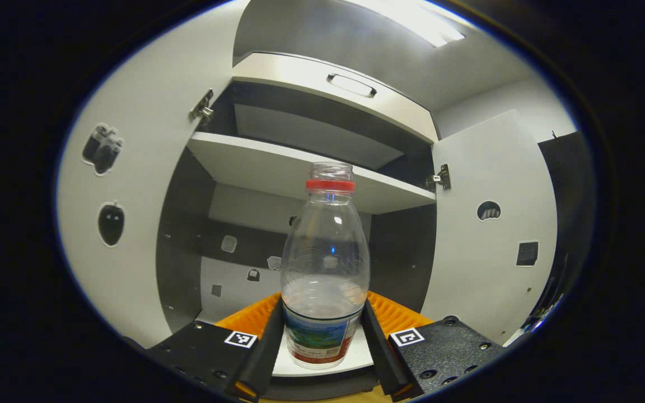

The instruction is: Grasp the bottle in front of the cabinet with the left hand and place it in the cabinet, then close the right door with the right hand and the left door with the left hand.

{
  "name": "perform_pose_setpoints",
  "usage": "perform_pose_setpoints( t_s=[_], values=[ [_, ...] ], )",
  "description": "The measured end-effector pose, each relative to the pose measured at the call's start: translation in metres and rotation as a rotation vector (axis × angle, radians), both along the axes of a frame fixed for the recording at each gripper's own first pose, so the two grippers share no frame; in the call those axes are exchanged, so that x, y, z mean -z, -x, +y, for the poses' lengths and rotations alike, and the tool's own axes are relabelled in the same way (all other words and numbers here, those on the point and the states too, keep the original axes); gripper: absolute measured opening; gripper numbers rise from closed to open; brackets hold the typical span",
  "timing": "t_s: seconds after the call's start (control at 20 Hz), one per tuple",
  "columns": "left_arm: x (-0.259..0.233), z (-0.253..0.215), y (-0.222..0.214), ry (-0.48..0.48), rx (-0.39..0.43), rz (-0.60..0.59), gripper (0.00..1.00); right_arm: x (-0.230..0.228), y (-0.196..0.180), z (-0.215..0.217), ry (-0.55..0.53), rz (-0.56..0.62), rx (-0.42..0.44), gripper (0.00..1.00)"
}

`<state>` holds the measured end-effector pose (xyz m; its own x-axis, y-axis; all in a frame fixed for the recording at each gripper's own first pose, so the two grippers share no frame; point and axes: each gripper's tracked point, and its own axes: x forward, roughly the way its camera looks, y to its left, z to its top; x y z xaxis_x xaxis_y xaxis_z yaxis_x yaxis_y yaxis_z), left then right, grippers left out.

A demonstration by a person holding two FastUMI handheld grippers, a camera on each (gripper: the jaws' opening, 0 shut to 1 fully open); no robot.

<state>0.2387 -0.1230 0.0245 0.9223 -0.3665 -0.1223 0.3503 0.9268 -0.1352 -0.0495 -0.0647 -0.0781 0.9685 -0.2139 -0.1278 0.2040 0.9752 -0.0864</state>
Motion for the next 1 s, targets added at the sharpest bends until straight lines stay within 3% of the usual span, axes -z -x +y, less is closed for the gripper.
perform_pose_setpoints(
  t_s=[0.05,0.1,0.35,0.5,0.75,1.0],
  values=[
    [0.014,-0.007,-0.014,-0.010,0.005,0.022,0.72,0.002,0.005,-0.007,-0.002,0.005,0.025,0.93],
    [0.029,-0.010,-0.026,-0.021,0.004,0.042,0.72,0.002,0.011,-0.014,-0.002,0.007,0.050,0.98],
    [0.122,-0.020,-0.079,-0.090,-0.037,0.149,0.73,-0.002,0.027,-0.052,-0.008,-0.002,0.164,0.98],
    [0.160,-0.016,-0.090,-0.101,-0.077,0.181,0.73,-0.001,0.034,-0.069,-0.003,-0.005,0.225,0.98],
    [0.198,-0.013,-0.104,-0.110,-0.105,0.255,0.74,0.002,0.044,-0.084,-0.013,-0.004,0.287,0.98],
    [0.202,-0.018,-0.110,-0.115,-0.090,0.241,0.79,0.006,0.045,-0.090,-0.012,0.011,0.311,0.98]
  ],
)
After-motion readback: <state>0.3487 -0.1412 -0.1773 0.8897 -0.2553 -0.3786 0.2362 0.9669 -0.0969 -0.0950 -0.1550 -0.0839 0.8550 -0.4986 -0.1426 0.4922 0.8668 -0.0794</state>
